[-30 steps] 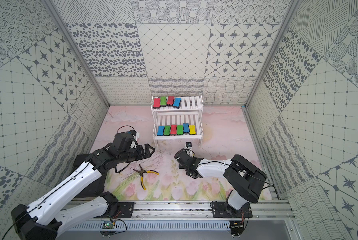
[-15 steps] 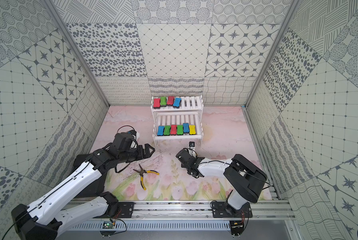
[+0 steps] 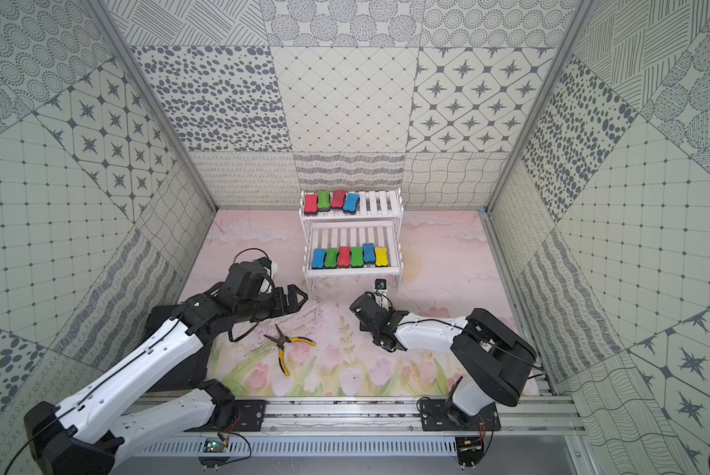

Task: Remove the whiteboard erasers from the shelf
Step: Place the whiteboard eraser at the center of the board, then pick up the whiteboard eraser from the shelf.

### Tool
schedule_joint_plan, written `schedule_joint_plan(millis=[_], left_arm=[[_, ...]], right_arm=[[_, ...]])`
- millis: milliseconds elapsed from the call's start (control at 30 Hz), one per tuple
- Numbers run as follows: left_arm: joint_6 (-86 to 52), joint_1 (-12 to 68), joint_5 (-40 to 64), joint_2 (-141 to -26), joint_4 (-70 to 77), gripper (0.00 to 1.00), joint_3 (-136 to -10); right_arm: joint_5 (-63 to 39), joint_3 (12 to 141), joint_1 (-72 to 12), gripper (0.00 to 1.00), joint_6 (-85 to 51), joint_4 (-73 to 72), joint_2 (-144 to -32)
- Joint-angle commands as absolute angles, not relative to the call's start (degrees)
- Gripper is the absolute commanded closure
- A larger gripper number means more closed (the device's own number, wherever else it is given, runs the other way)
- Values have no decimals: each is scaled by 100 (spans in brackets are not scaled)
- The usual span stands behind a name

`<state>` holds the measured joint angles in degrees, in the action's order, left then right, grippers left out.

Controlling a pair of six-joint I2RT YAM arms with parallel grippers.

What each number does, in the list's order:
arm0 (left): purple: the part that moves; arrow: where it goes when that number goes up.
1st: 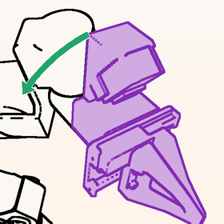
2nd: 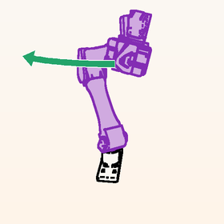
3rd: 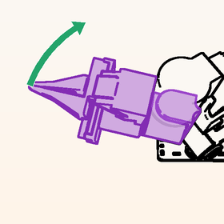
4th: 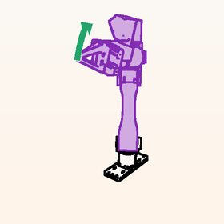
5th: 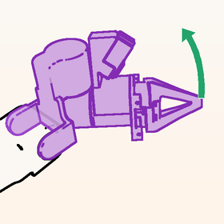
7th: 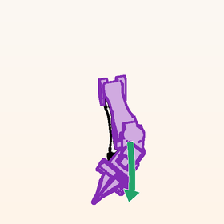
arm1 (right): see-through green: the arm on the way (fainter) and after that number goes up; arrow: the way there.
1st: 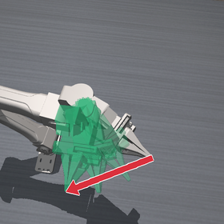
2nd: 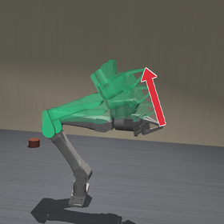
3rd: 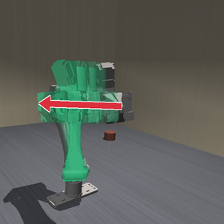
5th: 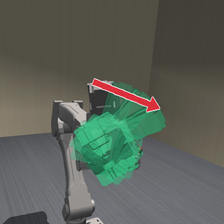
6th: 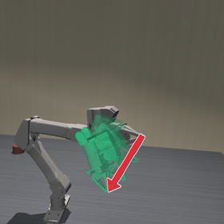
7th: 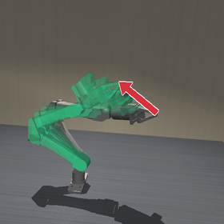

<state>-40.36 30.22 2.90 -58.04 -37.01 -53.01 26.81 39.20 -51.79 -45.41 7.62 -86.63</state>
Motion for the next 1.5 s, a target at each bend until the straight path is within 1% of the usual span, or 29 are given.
schedule_joint_plan(millis=[0,233,333,433,567,733,933,1033,1233,1467], left_arm=[[-4025,3007,446,-5779,-3665,1,-5411],[-4010,3008,431,-5722,-3632,1,-5398],[-4028,3013,474,-5747,-3562,1,-5321],[-4052,3006,503,-5771,-3511,1,-5260],[-4063,3006,488,-5757,-3531,1,-5243],[-4027,3006,443,-5678,-3646,1,-5319],[-3991,3001,395,-5627,-3773,1,-5378],[-3968,3005,356,-5587,-3813,1,-5391],[-3918,2980,303,-5515,-3893,1,-5445],[-3872,2975,258,-5466,-3955,1,-5460]], right_arm=[[2571,4161,-5278,46,-4445,1033,-8154],[2296,4513,-5379,48,-4148,1726,-6918],[2298,5146,-5365,47,-3654,2068,-6692],[2279,6095,-5214,47,-3075,2387,-6802],[1867,7415,-4715,47,-2539,2602,-7334],[1424,9294,-4105,47,-2149,3021,-8606],[1522,11561,-3714,46,-1940,4029,-10332],[1702,12314,-3675,45,-1911,4401,-10905],[1852,12719,-3641,45,-2044,4543,-11283],[1916,12703,-3624,47,-2074,4588,-11365]])
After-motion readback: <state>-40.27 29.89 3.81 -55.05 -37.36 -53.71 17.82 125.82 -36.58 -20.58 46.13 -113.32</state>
